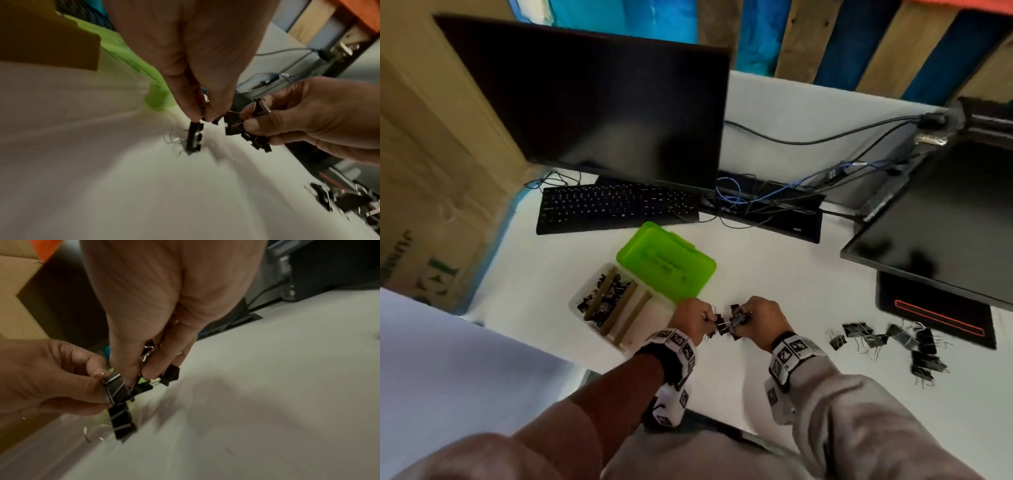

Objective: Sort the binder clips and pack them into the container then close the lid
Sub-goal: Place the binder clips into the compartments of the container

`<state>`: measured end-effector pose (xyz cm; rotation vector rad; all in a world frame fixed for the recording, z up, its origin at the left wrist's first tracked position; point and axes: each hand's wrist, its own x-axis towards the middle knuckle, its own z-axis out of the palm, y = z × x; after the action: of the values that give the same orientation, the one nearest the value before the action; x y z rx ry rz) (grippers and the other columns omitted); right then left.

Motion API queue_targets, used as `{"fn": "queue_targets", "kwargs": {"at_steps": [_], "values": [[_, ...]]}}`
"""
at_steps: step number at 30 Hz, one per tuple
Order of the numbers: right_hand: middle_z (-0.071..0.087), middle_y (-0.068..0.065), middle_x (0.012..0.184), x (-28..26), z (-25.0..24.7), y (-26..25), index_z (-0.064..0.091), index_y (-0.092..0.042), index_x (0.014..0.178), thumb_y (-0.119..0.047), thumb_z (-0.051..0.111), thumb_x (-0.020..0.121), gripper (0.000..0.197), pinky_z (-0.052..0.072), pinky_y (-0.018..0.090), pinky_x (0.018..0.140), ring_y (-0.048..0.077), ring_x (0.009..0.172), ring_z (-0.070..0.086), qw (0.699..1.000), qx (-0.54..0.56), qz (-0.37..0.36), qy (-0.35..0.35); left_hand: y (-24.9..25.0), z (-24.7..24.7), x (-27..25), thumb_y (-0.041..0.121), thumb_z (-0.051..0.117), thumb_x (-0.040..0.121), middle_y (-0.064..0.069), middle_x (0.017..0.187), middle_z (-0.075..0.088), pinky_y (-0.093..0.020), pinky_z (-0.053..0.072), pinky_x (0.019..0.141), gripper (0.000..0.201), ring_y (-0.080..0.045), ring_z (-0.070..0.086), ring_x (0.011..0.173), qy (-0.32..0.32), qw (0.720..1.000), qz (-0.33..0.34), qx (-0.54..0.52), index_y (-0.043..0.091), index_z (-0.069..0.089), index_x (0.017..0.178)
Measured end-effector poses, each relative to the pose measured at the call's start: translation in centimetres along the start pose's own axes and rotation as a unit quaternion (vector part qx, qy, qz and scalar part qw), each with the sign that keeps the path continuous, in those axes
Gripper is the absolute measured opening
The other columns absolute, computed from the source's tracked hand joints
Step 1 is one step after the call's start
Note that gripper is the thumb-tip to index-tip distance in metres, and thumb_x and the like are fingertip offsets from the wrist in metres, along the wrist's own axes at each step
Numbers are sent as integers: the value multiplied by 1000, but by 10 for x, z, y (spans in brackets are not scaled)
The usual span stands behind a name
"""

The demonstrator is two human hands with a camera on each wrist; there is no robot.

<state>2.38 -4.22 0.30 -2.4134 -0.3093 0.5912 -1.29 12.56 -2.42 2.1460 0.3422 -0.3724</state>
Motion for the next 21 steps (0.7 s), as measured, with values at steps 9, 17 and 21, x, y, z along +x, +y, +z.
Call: {"fn": "queue_targets", "kwargs": {"at_steps": [9,17,21], "values": [[63,2,80,63,-1,-83,74,-14,77,-21,85,57,24,51,31,72,19,76,61,987,-32,-136,-74,-18,-83,-16,3,75,68,-9,82,72,-10,45,65,8,-12,61,69,151,988,-18,-42,7,70,72],[65,9,89,77,68,-151,72,-11,82,-27,80,66,24,50,34,72,26,83,60,951,-126,-227,-167,-61,-136,-50,6,69,70,-13,80,73,-19,40,68,6,-24,65,78,207,975,-80,9,4,73,75],[60,0,84,82,80,-165,73,-17,80,-26,82,67,19,42,24,66,15,77,55,953,-102,-219,-182,-76,-141,-59,9,69,74,-7,84,73,-12,36,65,8,-20,66,80,226,969,-101,6,11,73,80]]}}
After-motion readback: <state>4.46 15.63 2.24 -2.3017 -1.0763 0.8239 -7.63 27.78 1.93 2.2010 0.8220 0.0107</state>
